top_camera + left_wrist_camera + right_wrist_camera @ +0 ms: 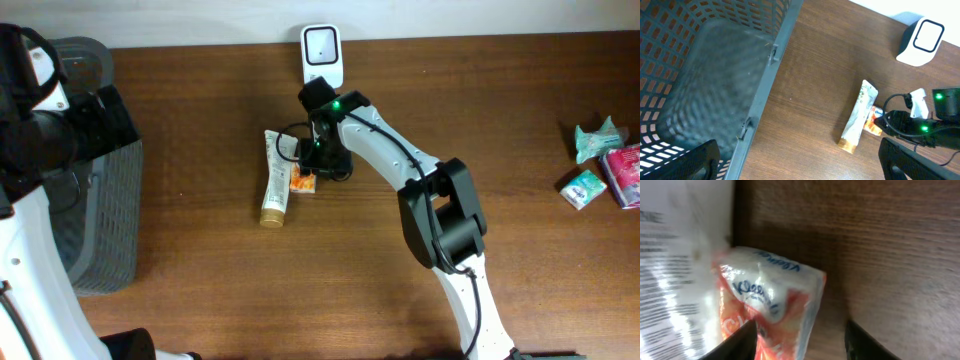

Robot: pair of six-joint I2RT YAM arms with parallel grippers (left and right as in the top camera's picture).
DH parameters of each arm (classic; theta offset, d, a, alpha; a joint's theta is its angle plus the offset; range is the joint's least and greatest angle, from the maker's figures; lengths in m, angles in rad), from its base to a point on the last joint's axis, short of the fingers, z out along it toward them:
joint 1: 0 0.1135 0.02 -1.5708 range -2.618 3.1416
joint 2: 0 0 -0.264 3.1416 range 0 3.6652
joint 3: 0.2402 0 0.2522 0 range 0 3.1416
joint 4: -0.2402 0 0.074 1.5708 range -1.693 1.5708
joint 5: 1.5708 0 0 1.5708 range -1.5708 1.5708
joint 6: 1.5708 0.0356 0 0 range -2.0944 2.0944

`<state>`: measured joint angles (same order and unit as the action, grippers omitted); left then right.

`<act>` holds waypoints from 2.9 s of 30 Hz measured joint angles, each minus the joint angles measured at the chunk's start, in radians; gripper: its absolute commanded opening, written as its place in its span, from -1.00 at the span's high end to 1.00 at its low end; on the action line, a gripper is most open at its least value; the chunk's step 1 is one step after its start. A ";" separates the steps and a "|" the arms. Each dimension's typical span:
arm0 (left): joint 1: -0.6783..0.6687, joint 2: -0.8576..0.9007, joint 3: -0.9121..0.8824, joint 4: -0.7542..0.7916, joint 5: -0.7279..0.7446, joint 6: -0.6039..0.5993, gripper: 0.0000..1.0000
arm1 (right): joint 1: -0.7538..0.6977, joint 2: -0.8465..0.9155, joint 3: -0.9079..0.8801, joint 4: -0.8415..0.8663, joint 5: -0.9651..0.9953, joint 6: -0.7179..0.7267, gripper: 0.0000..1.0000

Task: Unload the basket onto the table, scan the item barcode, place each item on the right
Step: 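Reach the right gripper to the orange Kleenex pack and grasp it, then lift the orange Kleenex pack up to the white scanner, then carry the orange pack to the right edge and release it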

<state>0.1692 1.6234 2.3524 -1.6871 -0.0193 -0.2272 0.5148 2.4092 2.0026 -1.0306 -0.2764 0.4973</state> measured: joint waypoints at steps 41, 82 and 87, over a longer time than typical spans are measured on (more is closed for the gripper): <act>0.000 0.000 0.000 0.000 0.000 0.000 -0.98 | -0.315 0.029 0.247 -0.272 0.008 -0.528 0.92; 0.000 0.000 0.000 0.000 0.000 0.000 -0.98 | -0.377 0.069 0.204 -0.035 0.228 -1.036 0.33; 0.000 0.000 0.000 0.000 0.000 0.000 -0.98 | -0.382 0.087 0.192 -0.020 0.250 -1.021 0.92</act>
<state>0.1692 1.6234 2.3524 -1.6875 -0.0193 -0.2272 0.1329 2.4958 2.1944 -1.0504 -0.0265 -0.5236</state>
